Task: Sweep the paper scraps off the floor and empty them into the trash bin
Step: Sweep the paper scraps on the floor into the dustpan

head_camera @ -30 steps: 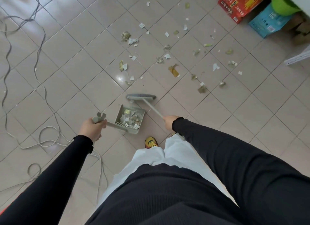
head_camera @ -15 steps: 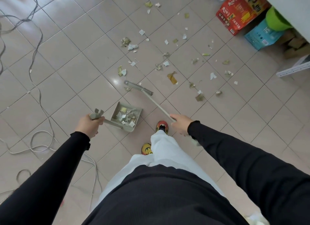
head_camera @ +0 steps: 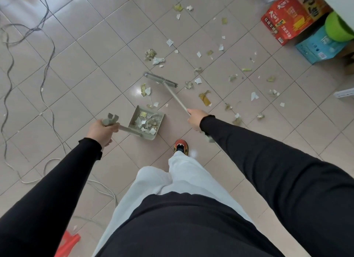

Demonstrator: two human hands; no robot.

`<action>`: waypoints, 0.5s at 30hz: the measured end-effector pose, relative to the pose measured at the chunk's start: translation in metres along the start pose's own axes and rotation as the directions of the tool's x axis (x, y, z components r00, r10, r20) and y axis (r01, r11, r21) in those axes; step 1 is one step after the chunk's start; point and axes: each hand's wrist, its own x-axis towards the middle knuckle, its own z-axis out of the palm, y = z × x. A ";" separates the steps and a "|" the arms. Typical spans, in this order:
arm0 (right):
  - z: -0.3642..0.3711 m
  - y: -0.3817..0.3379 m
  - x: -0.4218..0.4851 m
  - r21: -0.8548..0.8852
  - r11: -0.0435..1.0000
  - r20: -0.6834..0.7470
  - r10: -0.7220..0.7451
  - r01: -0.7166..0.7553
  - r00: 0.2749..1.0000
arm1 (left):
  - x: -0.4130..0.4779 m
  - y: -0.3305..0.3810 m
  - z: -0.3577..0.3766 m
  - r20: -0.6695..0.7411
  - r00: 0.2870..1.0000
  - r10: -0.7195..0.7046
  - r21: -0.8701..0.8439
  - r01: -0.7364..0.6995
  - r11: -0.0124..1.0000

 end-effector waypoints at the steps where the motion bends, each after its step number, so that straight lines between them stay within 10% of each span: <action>1: -0.005 -0.011 0.008 -0.042 0.999 -0.003 0.001 -0.001 1.000 | 0.003 0.004 -0.001 0.006 1.000 -0.003 0.000 0.003 1.000; 15: -0.003 -0.010 -0.020 -0.322 0.946 0.106 0.064 -0.027 0.992 | 0.052 0.034 -0.057 0.130 0.989 0.069 0.160 -0.090 0.983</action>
